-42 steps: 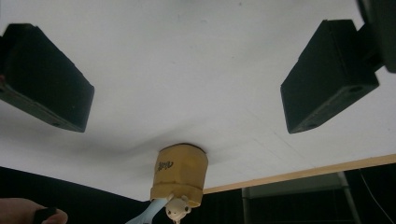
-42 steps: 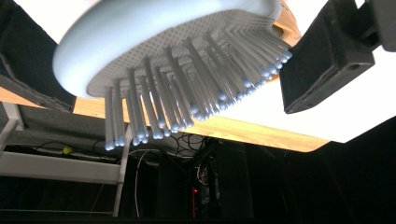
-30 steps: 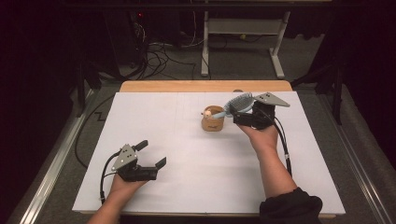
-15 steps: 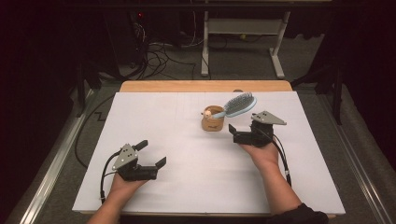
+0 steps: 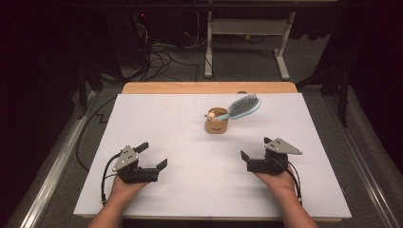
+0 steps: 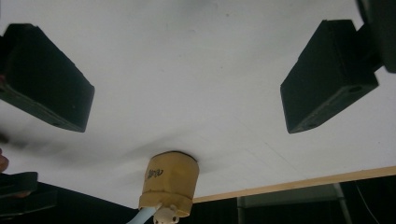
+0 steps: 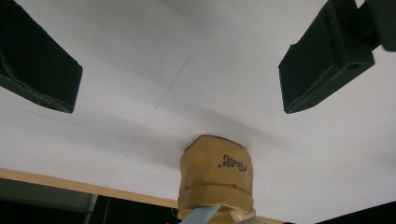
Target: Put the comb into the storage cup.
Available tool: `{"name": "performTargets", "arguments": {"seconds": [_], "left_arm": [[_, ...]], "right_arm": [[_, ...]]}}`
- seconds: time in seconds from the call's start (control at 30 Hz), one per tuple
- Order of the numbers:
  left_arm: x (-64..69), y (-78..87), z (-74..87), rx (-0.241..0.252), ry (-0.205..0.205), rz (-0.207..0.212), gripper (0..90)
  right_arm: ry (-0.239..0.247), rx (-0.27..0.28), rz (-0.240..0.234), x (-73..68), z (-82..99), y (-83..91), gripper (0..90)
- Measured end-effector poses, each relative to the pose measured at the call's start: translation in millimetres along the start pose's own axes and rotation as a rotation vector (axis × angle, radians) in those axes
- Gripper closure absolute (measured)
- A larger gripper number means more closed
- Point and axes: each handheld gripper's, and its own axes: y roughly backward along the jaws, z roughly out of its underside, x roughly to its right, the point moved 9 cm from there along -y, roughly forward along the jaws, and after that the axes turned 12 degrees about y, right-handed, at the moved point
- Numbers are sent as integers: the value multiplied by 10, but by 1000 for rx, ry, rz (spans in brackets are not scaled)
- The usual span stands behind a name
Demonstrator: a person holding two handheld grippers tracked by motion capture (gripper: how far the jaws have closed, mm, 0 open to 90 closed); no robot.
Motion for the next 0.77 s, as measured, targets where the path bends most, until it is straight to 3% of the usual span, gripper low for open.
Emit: {"name": "performTargets", "arguments": {"seconds": [0.3, 0.47, 0.77], "left_arm": [[-71, 82, -26, 10, 18, -10, 36], [-67, 130, 19, -17, 22, 1, 36], [-70, 126, 27, -5, 21, -8, 35]], "right_arm": [[-2, 61, 16, 69, 206, 441, 1], [-39, 100, 54, 186, 278, 669, 1], [-70, 137, 71, 281, 269, 711, 1]]}}
